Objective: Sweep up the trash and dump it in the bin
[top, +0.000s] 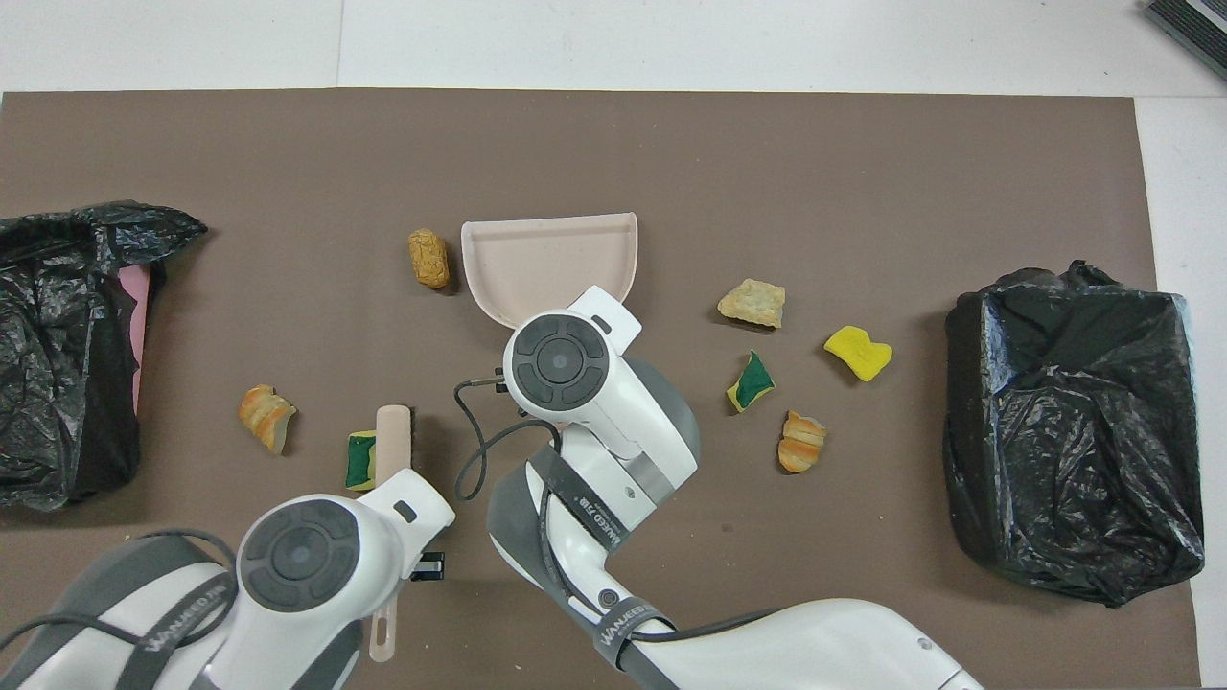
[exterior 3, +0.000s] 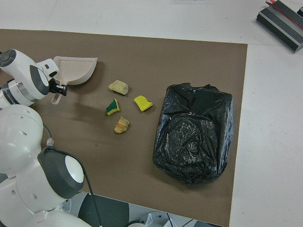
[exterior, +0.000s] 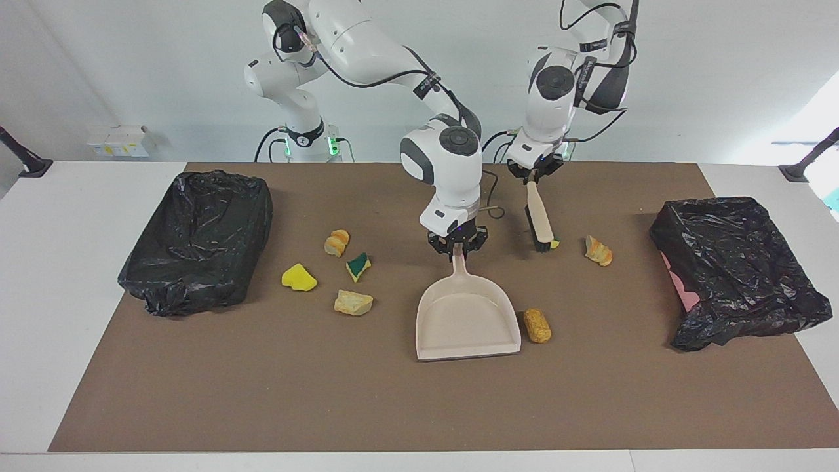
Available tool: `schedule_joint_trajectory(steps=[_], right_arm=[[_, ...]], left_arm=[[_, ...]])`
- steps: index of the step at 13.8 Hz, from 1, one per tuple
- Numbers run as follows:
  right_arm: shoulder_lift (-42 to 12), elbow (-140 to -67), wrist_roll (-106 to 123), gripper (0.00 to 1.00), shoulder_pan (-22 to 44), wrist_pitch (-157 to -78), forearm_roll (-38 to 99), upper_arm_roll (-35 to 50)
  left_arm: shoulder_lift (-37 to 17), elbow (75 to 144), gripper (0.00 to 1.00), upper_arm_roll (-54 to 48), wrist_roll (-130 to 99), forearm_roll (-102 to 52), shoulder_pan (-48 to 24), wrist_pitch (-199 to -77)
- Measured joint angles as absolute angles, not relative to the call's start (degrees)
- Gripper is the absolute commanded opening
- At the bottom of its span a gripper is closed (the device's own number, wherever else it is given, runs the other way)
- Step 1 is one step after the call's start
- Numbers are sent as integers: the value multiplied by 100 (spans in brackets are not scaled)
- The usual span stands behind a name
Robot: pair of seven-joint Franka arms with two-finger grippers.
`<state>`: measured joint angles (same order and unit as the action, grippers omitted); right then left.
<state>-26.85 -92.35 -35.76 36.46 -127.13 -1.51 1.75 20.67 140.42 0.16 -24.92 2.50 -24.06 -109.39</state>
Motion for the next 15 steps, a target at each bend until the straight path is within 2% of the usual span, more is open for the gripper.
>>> schedule_joint_trajectory(steps=[3, 9, 12, 15], right_arm=[[-2559, -9237, -2634, 0, 3483, -12602, -156, 172], [-2548, -9240, 406, 0, 3174, -12132, -163, 169], [-2549, -9256, 2290, 0, 2916, -12082, -180, 167], [-2549, -9282, 4069, 0, 2664, -12080, -303, 164]], left_arm=[[2061, 14013, 0, 15, -2467, 297, -1818, -11171], [2025, 14135, 0, 37, -1547, 311, -63, -11416], [2014, 14400, 0, 3, -1453, 311, 79, -11488], [1907, 14549, 0, -77, -1479, 310, -137, -11558]])
